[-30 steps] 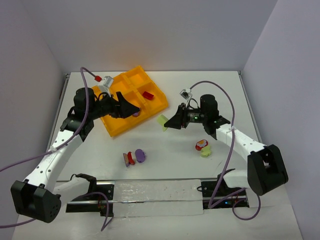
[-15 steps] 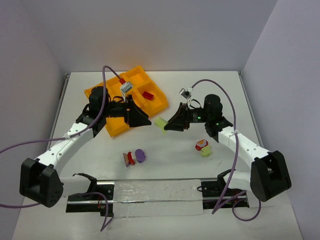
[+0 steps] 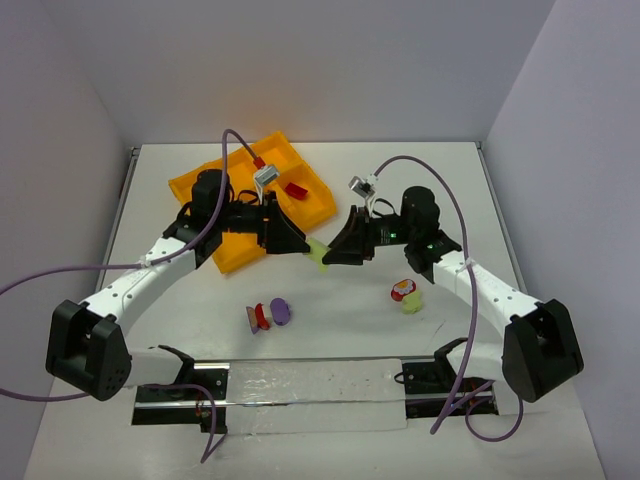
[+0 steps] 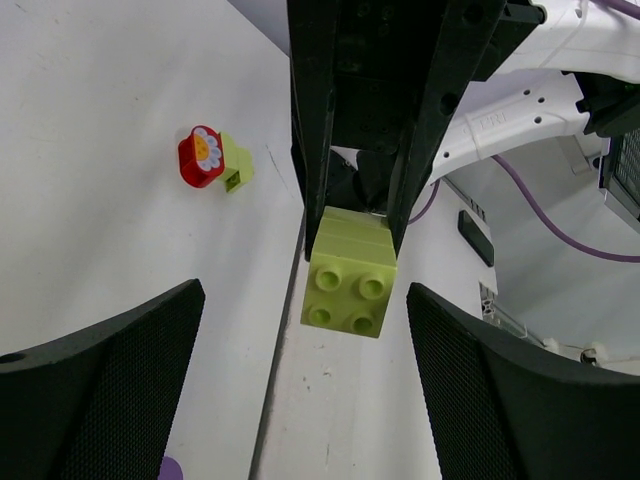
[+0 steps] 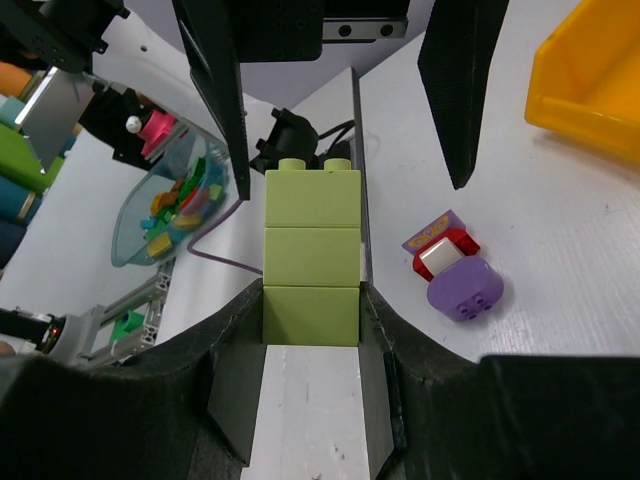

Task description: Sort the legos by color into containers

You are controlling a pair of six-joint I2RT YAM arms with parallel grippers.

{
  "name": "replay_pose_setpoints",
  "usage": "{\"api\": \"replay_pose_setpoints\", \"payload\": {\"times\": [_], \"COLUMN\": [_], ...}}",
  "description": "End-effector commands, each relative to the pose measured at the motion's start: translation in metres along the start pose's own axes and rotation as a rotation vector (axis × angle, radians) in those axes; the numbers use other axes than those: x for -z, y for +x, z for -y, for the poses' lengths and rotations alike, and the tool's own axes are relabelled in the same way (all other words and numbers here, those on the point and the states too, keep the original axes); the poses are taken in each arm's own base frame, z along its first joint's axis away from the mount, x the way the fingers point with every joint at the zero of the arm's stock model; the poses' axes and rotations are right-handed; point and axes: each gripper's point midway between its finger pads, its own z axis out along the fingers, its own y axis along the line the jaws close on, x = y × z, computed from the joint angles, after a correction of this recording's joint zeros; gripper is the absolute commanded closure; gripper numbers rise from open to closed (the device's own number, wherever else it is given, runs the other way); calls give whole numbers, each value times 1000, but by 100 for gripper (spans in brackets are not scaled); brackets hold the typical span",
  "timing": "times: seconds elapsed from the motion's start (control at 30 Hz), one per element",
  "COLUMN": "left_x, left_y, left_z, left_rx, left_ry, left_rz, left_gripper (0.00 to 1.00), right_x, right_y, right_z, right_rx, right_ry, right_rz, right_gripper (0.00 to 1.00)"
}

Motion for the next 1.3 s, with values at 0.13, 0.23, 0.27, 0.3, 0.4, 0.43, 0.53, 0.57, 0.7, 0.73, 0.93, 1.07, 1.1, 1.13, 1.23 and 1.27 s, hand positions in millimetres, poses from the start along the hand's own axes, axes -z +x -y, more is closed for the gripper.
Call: {"api": "replay_pose_setpoints", "payload": {"times": [0.13, 0.23, 0.27, 0.3, 0.4, 0.43, 0.53, 0.57, 0.7, 0.73, 0.93, 1.07, 1.1, 1.13, 1.23, 1.27], "left_x": [-6, -7, -7, -7, -6, -6, -5, -5, -5, -4, -1, 6, 8, 10, 21, 23], "left_y": [-6, -2, -1, 0, 1, 2, 3, 3, 4, 3, 0, -4, -6, -8, -16, -16], "left_z": [32, 33, 33, 34, 36, 36, 37, 38, 38, 38, 39, 35, 33, 31, 20, 16], "left_rx": [-92, -89, -89, -91, -96, -97, -100, -103, -105, -108, -125, -126, -121, -112, -101, -91], "left_ry": [131, 141, 142, 145, 152, 155, 161, 163, 164, 160, 136, 104, 95, 84, 39, 27], "left_rz": [-36, -51, -55, -58, -60, -61, -61, -61, -58, -56, -44, -20, -9, 4, 53, 62], "left_gripper": [17, 23, 25, 26, 31, 34, 44, 49, 74, 86, 100, 100, 100, 100, 100, 100], "right_x": [-7, -8, -8, -8, -8, -8, -9, -9, -9, -9, -8, -5, -4, -3, 2, 3], "right_y": [-12, -13, -13, -14, -14, -14, -13, -13, -11, -11, 2, 10, 12, 14, 17, 19], "right_z": [-11, -11, -12, -12, -12, -12, -11, -10, -7, -6, 9, 17, 18, 20, 26, 27], "right_rx": [58, 61, 65, 64, 63, 64, 59, 57, 51, 48, 31, 20, 18, 15, -2, -8], "right_ry": [-41, -42, -43, -43, -43, -42, -42, -40, -35, -32, 13, 44, 54, 63, 88, 94], "right_rz": [-15, -14, -13, -13, -15, -14, -17, -17, -19, -20, -46, -55, -54, -53, -46, -46], "right_gripper": [99, 99, 99, 99, 99, 99, 99, 99, 99, 99, 100, 100, 100, 100, 100, 100]}}
